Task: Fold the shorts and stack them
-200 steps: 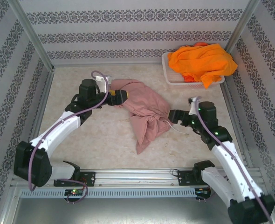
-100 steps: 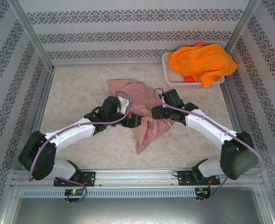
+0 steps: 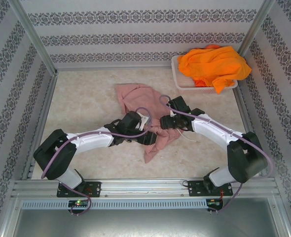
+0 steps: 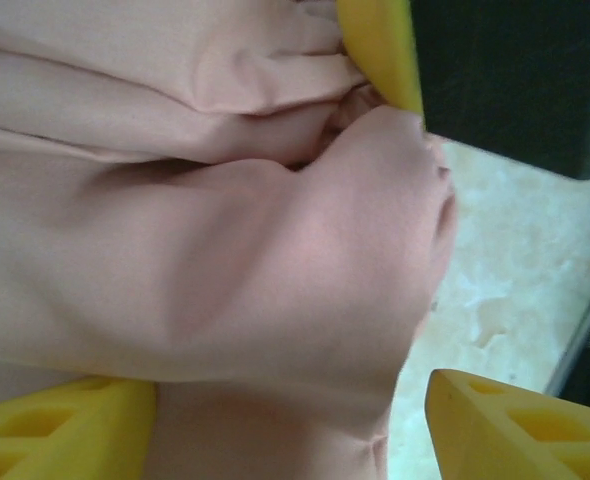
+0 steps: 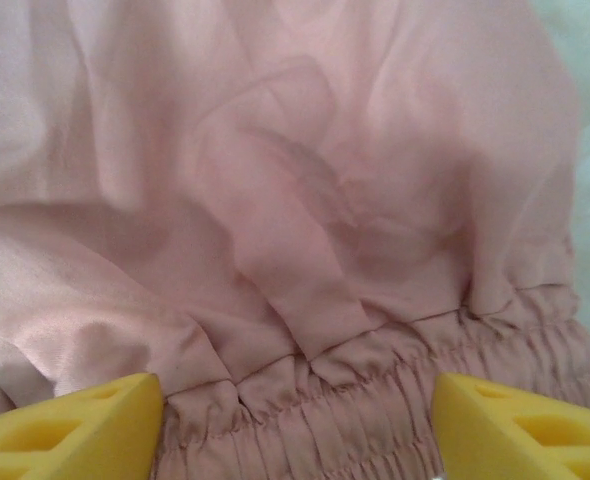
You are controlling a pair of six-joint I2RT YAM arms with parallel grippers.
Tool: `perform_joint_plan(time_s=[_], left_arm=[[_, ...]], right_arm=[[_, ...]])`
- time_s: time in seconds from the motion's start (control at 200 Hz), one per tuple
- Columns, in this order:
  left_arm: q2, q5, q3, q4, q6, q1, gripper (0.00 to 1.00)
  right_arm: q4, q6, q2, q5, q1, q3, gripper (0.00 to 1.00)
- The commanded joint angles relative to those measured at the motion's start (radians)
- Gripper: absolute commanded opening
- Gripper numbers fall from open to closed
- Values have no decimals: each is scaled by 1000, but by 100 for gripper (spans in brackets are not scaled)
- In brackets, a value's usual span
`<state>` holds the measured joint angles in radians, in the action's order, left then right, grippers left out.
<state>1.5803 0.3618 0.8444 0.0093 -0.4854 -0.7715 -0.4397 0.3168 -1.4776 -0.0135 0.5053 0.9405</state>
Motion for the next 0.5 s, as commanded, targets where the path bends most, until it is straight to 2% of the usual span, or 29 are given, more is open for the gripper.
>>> perform_joint_plan(time_s=[0.0, 0.08, 0.185, 0.34, 0.415, 0.46, 0.495], left_arm=[[42, -106, 24, -68, 1, -24, 63], [50, -155, 23, -79, -10, -26, 54], [53, -185, 7, -58, -32, -26, 41], [47, -189, -9, -22, -53, -26, 14], [15, -227, -12, -39, -41, -20, 0], [-17, -250, -17, -58, -33, -8, 0], [-46, -258, -25, -69, -27, 4, 0]], right_arm=[[-9, 19, -40, -63, 12, -9, 64], [-16, 28, -67, -70, 13, -6, 59], [-19, 40, -95, -80, 13, -3, 44], [-9, 79, -88, -84, 4, -2, 13], [0, 97, -50, -83, -14, 0, 5], [2, 106, -17, -74, -30, -1, 0], [2, 112, 14, -66, -47, -1, 0]])
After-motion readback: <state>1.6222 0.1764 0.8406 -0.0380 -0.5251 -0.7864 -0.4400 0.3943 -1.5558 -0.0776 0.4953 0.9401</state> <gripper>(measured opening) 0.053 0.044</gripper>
